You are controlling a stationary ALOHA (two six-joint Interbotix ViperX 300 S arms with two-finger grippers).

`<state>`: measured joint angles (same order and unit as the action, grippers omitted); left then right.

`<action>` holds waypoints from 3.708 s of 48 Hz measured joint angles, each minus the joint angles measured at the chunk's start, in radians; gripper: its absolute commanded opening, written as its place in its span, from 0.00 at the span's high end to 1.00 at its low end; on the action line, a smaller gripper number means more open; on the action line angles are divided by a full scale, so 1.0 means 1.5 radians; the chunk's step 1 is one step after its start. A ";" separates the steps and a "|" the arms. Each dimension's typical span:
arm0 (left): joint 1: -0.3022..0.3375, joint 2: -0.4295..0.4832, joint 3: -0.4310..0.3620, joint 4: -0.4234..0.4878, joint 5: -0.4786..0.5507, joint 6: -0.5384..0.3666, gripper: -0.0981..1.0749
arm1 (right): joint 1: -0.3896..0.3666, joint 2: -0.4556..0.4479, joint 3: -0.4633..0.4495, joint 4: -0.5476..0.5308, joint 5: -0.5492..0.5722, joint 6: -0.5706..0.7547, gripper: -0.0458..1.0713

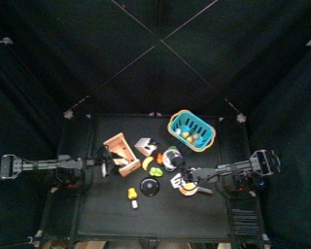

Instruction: Grab yellow nut

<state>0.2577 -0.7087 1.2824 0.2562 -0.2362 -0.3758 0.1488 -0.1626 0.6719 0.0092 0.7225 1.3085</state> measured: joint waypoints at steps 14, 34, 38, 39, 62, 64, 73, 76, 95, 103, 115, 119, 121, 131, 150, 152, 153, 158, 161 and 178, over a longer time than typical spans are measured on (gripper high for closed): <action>0.000 -0.001 0.000 0.000 0.000 -0.001 0.17 | 0.025 -0.003 0.073 0.031 -0.043 0.095 0.17; 0.000 -0.001 0.000 -0.001 0.000 0.000 0.17 | 0.029 -0.010 0.099 -0.019 -0.102 0.289 0.17; 0.000 0.000 0.000 -0.003 0.000 0.000 0.17 | 0.034 -0.017 0.099 -0.036 -0.102 0.345 0.17; 0.000 0.000 0.000 -0.003 0.000 0.000 0.17 | 0.036 -0.021 0.099 -0.039 -0.102 0.359 0.17; -0.001 0.000 -0.011 0.001 0.054 0.001 0.17 | 0.060 -0.032 0.084 -0.125 -0.031 0.624 0.17; -0.001 -0.001 -0.011 0.001 0.056 0.001 0.17 | 0.060 -0.029 0.078 -0.125 -0.019 0.634 0.17; -0.001 -0.022 -0.011 0.004 0.058 0.002 0.17 | 0.074 -0.006 0.052 -0.116 -0.010 0.664 0.17; -0.001 -0.036 -0.010 0.016 0.061 0.002 0.17 | 0.076 0.016 0.041 -0.105 -0.011 0.665 0.17; -0.001 -0.062 0.000 0.028 0.076 0.002 0.17 | 0.075 0.040 0.032 -0.096 0.039 0.666 0.17; -0.001 -0.062 -0.001 0.028 0.079 0.001 0.17 | 0.074 0.042 0.032 -0.081 0.049 0.666 0.17; -0.001 -0.062 0.001 0.027 0.079 0.001 0.17 | 0.061 0.062 0.026 -0.081 0.048 0.666 0.17; -0.001 -0.062 0.001 0.027 0.079 0.001 0.17 | 0.057 0.062 0.026 -0.081 0.047 0.665 0.17; -0.001 -0.062 0.001 0.027 0.079 0.001 0.17 | 0.057 0.062 0.028 -0.081 0.046 0.666 0.17; -0.001 -0.062 0.003 0.028 0.079 0.001 0.17 | 0.040 0.063 0.045 -0.094 0.019 0.665 0.17; -0.001 -0.062 0.004 0.027 0.080 0.001 0.17 | 0.039 0.091 0.052 -0.087 0.007 0.665 0.17; -0.001 -0.062 0.004 0.027 0.080 0.002 0.17 | 0.038 0.090 0.054 -0.087 0.006 0.665 0.17; -0.001 -0.062 0.004 0.027 0.082 0.001 0.17 | 0.038 0.091 0.054 -0.087 0.006 0.665 0.17; -0.001 -0.062 0.004 0.027 0.086 0.001 0.17 | 0.038 0.094 0.054 -0.087 0.006 0.665 0.19; -0.001 -0.062 0.003 0.027 0.086 0.001 0.17 | 0.038 0.095 0.054 -0.087 0.006 0.665 0.23; -0.003 -0.062 0.004 0.026 0.087 0.001 0.17 | 0.038 0.097 0.034 -0.096 0.027 0.663 0.36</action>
<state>0.2531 -0.8023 1.2885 0.2945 -0.1058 -0.3743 0.2056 -0.0169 0.7225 -0.1350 0.7624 2.3025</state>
